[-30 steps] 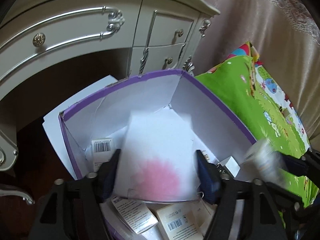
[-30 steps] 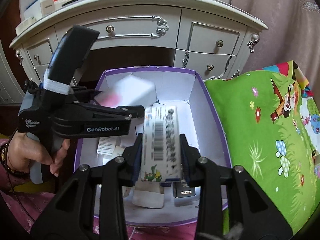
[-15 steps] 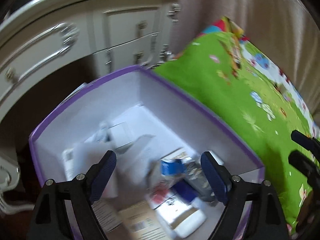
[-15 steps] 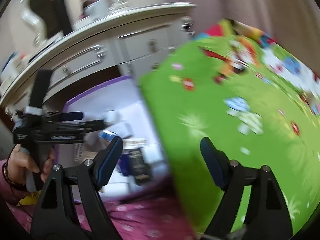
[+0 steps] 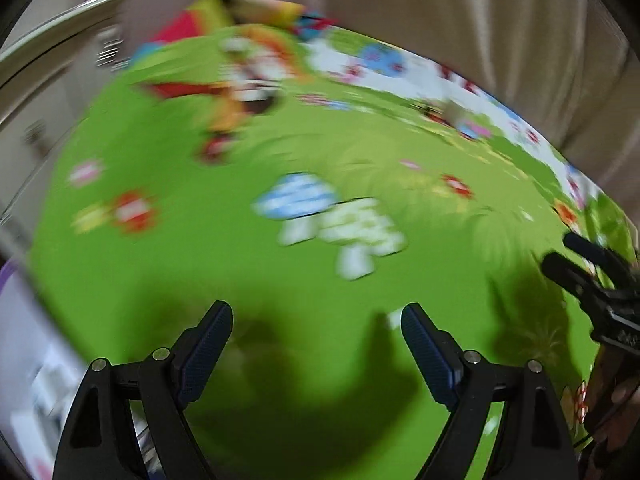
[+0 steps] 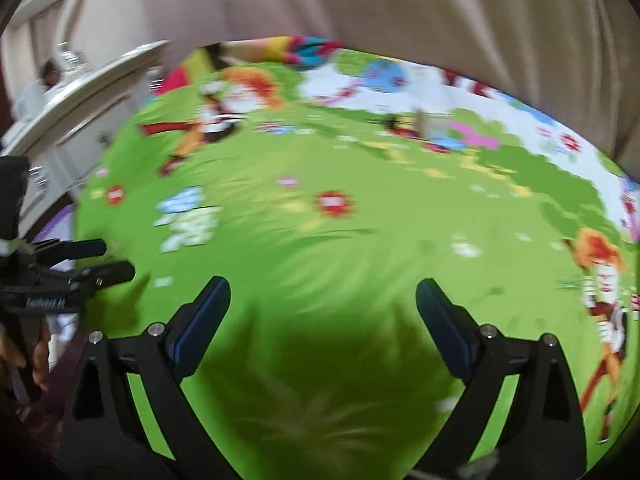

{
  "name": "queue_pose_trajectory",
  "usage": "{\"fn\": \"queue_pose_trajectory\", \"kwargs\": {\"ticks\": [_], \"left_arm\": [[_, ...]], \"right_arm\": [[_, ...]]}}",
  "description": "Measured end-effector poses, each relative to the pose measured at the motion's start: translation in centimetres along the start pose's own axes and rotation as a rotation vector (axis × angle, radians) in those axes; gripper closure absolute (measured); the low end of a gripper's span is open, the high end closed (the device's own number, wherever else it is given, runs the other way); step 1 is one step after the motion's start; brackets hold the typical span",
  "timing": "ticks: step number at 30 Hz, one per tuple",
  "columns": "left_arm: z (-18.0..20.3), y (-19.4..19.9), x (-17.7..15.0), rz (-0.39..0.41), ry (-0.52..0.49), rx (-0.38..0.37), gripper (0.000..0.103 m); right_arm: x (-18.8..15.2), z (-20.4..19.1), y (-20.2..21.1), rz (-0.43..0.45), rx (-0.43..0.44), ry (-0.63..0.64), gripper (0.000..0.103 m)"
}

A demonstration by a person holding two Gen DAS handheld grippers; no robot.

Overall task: Organize rigid objects
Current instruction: 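Move both grippers back over the play mat toward the last items, then grasp the white cube with the right gripper while the left grasps the black binder clip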

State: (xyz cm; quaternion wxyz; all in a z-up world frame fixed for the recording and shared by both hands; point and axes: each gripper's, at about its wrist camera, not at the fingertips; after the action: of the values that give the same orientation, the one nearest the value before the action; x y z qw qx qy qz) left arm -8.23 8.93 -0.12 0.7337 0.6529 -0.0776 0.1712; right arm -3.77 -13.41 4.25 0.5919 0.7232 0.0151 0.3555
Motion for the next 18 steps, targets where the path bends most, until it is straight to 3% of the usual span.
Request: {"fn": "queue_pose_trajectory", "kwargs": {"ticks": [2, 5, 10, 12, 13, 18], "left_arm": [[2.1, -1.3, 1.8, 0.009, -0.063, -0.030, 0.016], [4.8, -3.6, 5.6, 0.029, -0.132, -0.003, 0.016], [6.5, -6.5, 11.3, 0.049, -0.152, 0.050, 0.015], [6.4, -7.4, 13.2, 0.041, -0.151, 0.047, 0.009], [6.1, -7.6, 13.7, 0.034, -0.150, 0.034, 0.001], [4.8, -7.3, 13.6, 0.051, -0.114, -0.044, 0.000]], "right_arm": [[0.5, 1.9, -0.5, -0.004, -0.025, -0.028, 0.004], [2.2, 4.6, -2.3, -0.042, -0.049, -0.068, 0.002], [5.3, 7.2, -5.2, -0.081, -0.044, -0.122, 0.002], [6.5, 7.9, -6.0, -0.069, -0.055, -0.116, 0.002], [7.3, 8.2, -6.5, -0.069, -0.064, -0.113, 0.002], [12.4, 10.5, -9.9, -0.060, -0.087, -0.044, 0.002]]}}
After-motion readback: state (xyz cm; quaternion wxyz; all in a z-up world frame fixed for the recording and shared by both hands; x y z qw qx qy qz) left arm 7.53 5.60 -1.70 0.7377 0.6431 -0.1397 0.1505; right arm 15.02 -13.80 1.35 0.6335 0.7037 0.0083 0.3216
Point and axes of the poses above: each gripper's, at about its wrist camera, not at the fingertips, and y roughly against the way its jaws point, z to its right, x to its top, and after that the axes turned 14 degrees about -z, right-handed
